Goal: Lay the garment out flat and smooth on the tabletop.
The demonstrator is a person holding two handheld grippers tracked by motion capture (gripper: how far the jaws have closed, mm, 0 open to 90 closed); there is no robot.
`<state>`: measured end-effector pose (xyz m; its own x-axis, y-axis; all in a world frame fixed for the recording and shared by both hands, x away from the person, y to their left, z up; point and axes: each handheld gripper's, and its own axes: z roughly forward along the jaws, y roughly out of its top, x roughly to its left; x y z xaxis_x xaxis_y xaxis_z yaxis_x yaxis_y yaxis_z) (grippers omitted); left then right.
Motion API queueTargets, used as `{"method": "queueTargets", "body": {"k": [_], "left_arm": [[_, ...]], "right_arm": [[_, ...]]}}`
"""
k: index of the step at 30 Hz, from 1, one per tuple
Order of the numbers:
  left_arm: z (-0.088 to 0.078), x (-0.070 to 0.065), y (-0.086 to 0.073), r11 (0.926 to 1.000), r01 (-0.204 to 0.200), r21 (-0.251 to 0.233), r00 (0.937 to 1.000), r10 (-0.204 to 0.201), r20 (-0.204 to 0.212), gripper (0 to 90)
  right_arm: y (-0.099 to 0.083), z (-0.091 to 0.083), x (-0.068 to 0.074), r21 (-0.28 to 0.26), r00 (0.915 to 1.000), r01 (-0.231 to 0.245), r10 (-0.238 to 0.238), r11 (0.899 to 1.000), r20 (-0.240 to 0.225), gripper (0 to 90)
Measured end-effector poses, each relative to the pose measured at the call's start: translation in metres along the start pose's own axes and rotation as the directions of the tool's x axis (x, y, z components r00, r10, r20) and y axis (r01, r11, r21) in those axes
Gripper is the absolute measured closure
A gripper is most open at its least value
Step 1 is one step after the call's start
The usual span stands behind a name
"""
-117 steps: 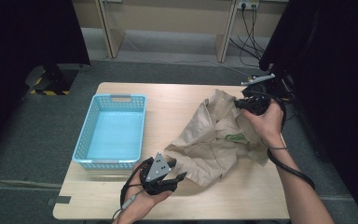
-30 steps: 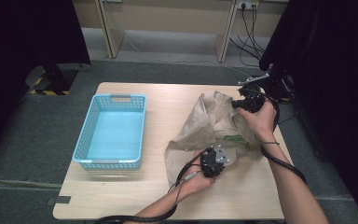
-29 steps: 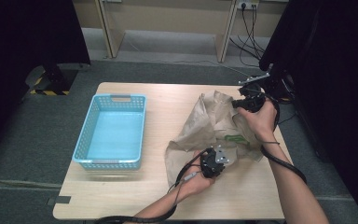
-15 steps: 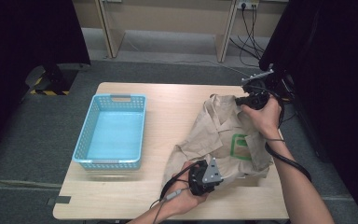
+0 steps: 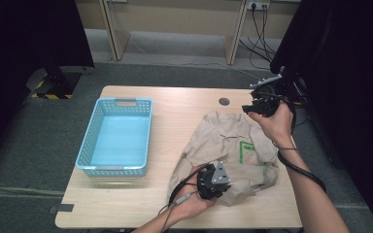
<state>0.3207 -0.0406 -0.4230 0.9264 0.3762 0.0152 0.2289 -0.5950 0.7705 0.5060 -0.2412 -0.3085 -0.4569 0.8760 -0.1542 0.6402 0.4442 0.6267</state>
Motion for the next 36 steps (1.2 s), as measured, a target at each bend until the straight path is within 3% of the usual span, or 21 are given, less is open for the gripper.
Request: {"method": "queueTargets", "body": {"k": [6,12,15,19,20,22,24,25,26,28,29,30,31,34,36], "left_arm": [[0.004,0.001,-0.003,0.9998,0.017,0.005,0.9999,-0.017,0.000,83.4],[0.006,-0.004,-0.006,1.0000,-0.003,0.009,0.9994,0.003,0.034,79.8],[0.001,-0.002,-0.003,0.9993,0.014,-0.036,0.9998,-0.014,0.011,66.0],[-0.007,0.004,0.001,0.9953,0.040,-0.089,0.9989,-0.042,-0.023,48.0],[-0.012,0.009,0.002,0.9932,0.045,-0.107,0.9968,-0.052,-0.061,45.4],[-0.016,0.016,0.003,0.9898,0.068,-0.125,0.9938,-0.078,-0.079,43.5],[-0.019,0.024,0.004,0.9893,0.072,-0.127,0.9873,-0.089,-0.132,41.1],[-0.019,0.024,0.004,0.9893,0.072,-0.127,0.9873,-0.089,-0.132,41.0],[-0.017,0.035,0.004,0.9920,0.073,-0.103,0.9779,-0.092,-0.188,40.4],[-0.013,0.045,0.004,0.9971,0.047,-0.060,0.9653,-0.061,-0.254,39.0],[-0.010,0.050,0.003,0.9980,0.050,-0.039,0.9612,-0.059,-0.270,38.7],[-0.010,0.050,0.003,0.9980,0.050,-0.039,0.9612,-0.059,-0.270,38.2],[-0.001,0.059,0.002,0.9988,0.049,0.001,0.9541,-0.047,-0.296,37.4],[0.013,0.070,-0.001,0.9972,0.056,0.050,0.9502,-0.038,-0.309,34.7],[0.023,0.075,-0.004,0.9950,0.066,0.075,0.9515,-0.040,-0.305,34.1]], "right_arm": [[-0.032,-0.009,-0.006,0.029,0.9999,-0.013,0.013,1.000,-0.002,53.8],[-0.085,0.012,-0.021,0.132,0.9955,-0.091,0.094,0.987,-0.015,54.7],[-0.105,0.025,-0.024,0.170,0.9930,-0.111,0.116,0.979,-0.020,54.4],[-0.117,0.035,-0.022,0.192,0.9920,-0.116,0.124,0.975,-0.027,51.8],[-0.119,0.038,-0.021,0.198,0.9925,-0.113,0.120,0.974,-0.023,51.4],[-0.122,0.043,-0.020,0.208,0.9922,-0.119,0.124,0.971,-0.013,49.9],[-0.124,0.047,-0.018,0.210,0.9913,-0.123,0.130,0.970,-0.021,49.3],[-0.125,0.049,-0.017,0.214,0.9914,-0.123,0.130,0.969,-0.018,49.3],[-0.127,0.052,-0.016,0.221,0.9909,-0.126,0.133,0.967,-0.019,49.3],[-0.130,0.057,-0.016,0.229,0.9902,-0.132,0.139,0.965,-0.014,50.3],[-0.131,0.060,-0.016,0.233,0.9891,-0.139,0.147,0.963,-0.015,50.6],[-0.132,0.062,-0.016,0.234,0.9885,-0.143,0.150,0.962,-0.015,51.7],[-0.133,0.063,-0.016,0.234,0.9880,-0.144,0.153,0.961,-0.019,53.9],[-0.136,0.067,-0.013,0.233,0.9863,-0.150,0.162,0.961,-0.032,59.6],[-0.137,0.069,-0.013,0.226,0.9848,-0.157,0.169,0.961,-0.038,63.1]]}}
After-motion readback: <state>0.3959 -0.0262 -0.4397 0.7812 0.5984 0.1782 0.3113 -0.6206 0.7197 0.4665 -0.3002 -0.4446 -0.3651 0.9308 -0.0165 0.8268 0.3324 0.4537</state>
